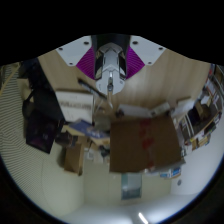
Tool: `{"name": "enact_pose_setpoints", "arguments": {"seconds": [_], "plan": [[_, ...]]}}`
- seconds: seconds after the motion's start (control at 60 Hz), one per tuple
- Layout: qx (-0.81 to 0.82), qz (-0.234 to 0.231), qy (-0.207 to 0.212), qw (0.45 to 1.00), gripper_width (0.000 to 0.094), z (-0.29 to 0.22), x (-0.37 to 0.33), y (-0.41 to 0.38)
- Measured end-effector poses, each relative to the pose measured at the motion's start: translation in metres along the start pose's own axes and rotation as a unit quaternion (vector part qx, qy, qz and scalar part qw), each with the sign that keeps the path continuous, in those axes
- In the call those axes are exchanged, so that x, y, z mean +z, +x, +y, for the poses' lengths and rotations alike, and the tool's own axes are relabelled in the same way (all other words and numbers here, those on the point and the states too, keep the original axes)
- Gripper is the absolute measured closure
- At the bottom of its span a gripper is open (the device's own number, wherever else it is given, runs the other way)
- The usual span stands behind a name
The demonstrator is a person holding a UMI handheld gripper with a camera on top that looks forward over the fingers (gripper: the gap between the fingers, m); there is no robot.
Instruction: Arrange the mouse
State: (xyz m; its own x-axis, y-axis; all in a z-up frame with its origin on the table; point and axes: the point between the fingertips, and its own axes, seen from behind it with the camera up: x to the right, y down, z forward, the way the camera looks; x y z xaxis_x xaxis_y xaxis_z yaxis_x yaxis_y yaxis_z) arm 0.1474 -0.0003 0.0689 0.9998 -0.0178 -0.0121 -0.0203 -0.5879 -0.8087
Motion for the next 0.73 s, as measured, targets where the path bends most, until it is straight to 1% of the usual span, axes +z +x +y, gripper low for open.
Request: {"name": "enact_pose_setpoints", "arguments": {"seconds": [0.05, 0.117, 0.167, 0.183, 0.2, 0.267, 0.3, 0.317, 0.333, 0.35, 0.367, 0.383, 0.417, 0.433, 0.467, 0.5, 0.517, 0.533, 0.55, 0.567, 0.733], "plan": [[-0.008, -0.007, -0.026, 1.0, 0.0567, 0.032, 0.016, 0.005], [-0.007, -0.02, -0.042, 0.999, 0.0566, 0.057, 0.028, 0.006], [-0.004, -0.031, -0.065, 0.997, 0.0549, 0.076, 0.034, 0.003], [-0.005, -0.032, -0.062, 0.998, 0.0543, 0.08, 0.037, 0.001], [-0.005, -0.031, -0.046, 0.998, 0.055, 0.076, 0.039, 0.002], [-0.004, -0.029, -0.05, 0.998, 0.0534, 0.08, 0.039, 0.001], [-0.004, -0.029, -0.051, 0.998, 0.0492, 0.078, 0.04, 0.002], [-0.004, -0.028, -0.054, 0.998, 0.043, 0.078, 0.039, 0.001], [-0.005, -0.028, -0.056, 0.998, 0.0441, 0.078, 0.039, 0.001], [-0.009, -0.029, -0.058, 0.998, 0.0417, 0.078, 0.039, 0.0], [-0.015, -0.03, -0.063, 0.997, 0.0356, 0.079, 0.038, 0.0], [-0.02, -0.032, -0.068, 0.997, 0.0384, 0.079, 0.038, 0.0], [-0.024, -0.03, -0.078, 0.996, 0.0335, 0.08, 0.036, 0.0], [-0.023, -0.03, -0.086, 0.996, 0.0262, 0.082, 0.034, 0.0], [-0.017, -0.031, -0.1, 0.994, 0.0173, 0.084, 0.032, -0.001], [-0.005, -0.031, -0.107, 0.994, 0.0029, 0.086, 0.027, -0.003], [0.002, -0.028, -0.108, 0.994, 0.0075, 0.085, 0.023, -0.003], [0.008, -0.028, -0.111, 0.993, 0.0077, 0.086, 0.019, -0.004], [0.014, -0.026, -0.112, 0.993, 0.005, 0.085, 0.014, -0.005], [0.019, -0.023, -0.112, 0.993, 0.0097, 0.085, 0.01, -0.006], [0.061, 0.015, -0.094, 0.994, 0.0096, 0.074, -0.058, -0.022]]}}
